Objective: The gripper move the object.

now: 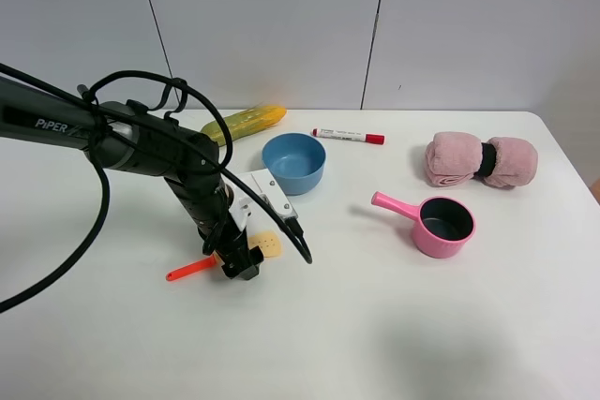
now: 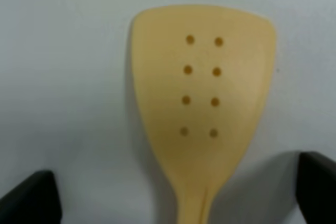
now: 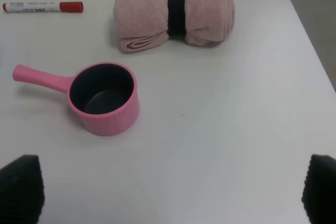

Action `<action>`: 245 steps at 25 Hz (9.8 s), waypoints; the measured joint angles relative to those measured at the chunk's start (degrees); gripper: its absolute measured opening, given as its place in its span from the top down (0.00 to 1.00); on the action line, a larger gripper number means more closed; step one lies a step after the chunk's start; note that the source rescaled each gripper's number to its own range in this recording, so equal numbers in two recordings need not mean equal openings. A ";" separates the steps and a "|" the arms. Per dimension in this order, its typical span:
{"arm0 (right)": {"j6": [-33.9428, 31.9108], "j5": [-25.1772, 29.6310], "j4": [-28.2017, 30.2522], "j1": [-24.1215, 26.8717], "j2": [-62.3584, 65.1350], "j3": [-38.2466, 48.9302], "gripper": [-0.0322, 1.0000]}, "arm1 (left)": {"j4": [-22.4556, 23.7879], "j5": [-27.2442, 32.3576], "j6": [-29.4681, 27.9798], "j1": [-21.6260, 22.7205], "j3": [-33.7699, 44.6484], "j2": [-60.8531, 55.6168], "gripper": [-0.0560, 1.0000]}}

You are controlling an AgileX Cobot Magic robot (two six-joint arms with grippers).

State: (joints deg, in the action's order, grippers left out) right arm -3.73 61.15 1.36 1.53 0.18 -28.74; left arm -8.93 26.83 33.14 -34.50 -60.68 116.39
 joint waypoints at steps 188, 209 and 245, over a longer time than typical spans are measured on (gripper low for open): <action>0.00 0.00 0.00 0.00 0.00 0.00 0.00 | 3.60 21.28 -24.26 45.29 19.13 -89.83 0.00; 0.00 0.00 0.00 0.00 0.00 0.00 0.00 | 4.50 30.79 -24.20 45.29 29.54 -116.69 0.00; 0.00 0.00 0.00 0.00 0.00 0.00 0.00 | 4.46 33.30 -24.26 45.29 31.46 -116.69 0.00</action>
State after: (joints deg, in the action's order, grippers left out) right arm -3.73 61.15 1.36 1.53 0.18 -28.74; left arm -4.47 60.13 8.88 10.79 -29.21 -0.30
